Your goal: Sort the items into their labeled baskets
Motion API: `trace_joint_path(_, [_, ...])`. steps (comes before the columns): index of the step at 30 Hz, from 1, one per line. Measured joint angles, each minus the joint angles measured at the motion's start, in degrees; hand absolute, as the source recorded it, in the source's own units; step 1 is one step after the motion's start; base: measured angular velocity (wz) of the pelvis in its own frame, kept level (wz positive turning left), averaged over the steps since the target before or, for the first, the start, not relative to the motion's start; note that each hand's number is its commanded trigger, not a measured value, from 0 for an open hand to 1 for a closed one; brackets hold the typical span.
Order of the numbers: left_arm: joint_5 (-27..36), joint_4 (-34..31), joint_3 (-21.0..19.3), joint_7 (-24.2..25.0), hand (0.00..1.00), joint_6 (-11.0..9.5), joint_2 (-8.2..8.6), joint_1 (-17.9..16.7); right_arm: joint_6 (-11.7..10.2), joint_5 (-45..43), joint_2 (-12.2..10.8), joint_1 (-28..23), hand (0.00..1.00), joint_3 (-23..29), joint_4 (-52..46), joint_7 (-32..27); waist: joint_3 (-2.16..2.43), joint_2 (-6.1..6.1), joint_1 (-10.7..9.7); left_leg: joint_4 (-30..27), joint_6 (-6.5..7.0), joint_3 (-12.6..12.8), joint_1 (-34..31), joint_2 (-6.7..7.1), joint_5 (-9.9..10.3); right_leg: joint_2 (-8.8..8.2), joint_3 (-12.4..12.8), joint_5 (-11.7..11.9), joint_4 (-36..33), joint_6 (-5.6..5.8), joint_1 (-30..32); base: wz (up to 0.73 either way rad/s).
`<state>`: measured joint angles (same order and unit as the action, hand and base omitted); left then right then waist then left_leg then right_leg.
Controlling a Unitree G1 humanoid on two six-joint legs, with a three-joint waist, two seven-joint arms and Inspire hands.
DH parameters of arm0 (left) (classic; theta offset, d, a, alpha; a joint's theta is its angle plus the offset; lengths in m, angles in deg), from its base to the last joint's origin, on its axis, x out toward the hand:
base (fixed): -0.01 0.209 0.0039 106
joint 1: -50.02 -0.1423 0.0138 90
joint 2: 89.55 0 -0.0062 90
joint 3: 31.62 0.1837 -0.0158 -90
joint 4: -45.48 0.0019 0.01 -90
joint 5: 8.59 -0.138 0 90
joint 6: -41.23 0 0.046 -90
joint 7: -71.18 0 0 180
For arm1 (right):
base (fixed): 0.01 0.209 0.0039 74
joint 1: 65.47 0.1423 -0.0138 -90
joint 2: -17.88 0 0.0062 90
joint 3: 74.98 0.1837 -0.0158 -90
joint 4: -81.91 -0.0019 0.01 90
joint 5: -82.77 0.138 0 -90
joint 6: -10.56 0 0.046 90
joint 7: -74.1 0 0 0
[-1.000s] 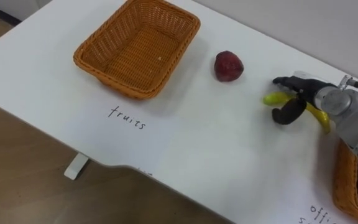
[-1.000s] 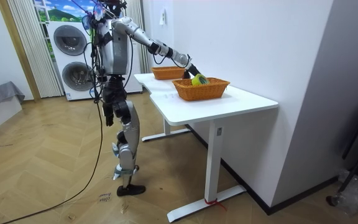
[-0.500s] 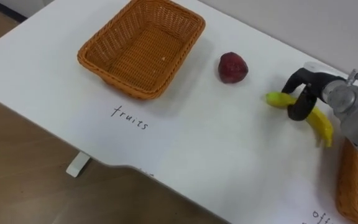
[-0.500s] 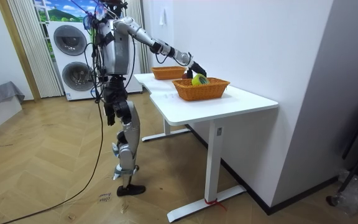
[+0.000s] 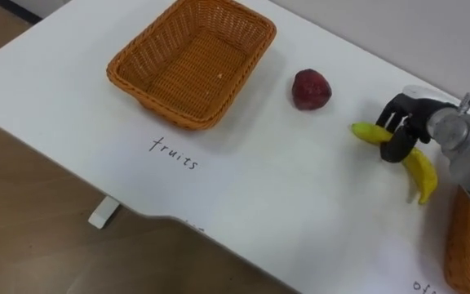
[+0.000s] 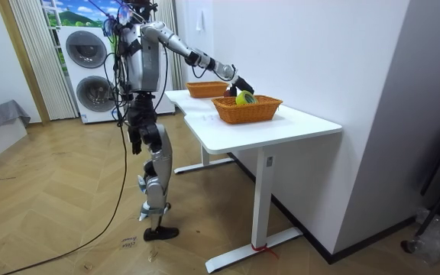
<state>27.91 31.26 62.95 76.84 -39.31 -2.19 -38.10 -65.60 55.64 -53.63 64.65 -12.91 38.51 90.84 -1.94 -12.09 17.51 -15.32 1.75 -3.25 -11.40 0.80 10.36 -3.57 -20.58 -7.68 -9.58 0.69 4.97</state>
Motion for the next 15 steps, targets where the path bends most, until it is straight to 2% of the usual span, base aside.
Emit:
trace_joint_path(8, [0.19,0.06,0.08,-0.54,0.0,-1.16,0.32,-0.41,-0.12,0.82,-0.01,-0.02,1.0,0.3,-0.6,-0.7,0.09,-0.11,-0.62,0.02,-0.01,0.19,-0.01,-0.03,-0.01,-0.05,0.12,0.0,-0.05,0.0,0.08,0.0])
trace_joint_path(15, [0.47,-0.99,-1.42,-0.41,0.0,-2.49,0.43,-1.77,-0.26,-0.31,0.06,-0.87,1.0,0.57,-7.64,0.4,0.21,-0.22,-3.61,0.05,-0.01,0.19,-0.18,-0.04,-0.01,-0.07,0.03,0.0,-0.08,0.0,0.3,0.0])
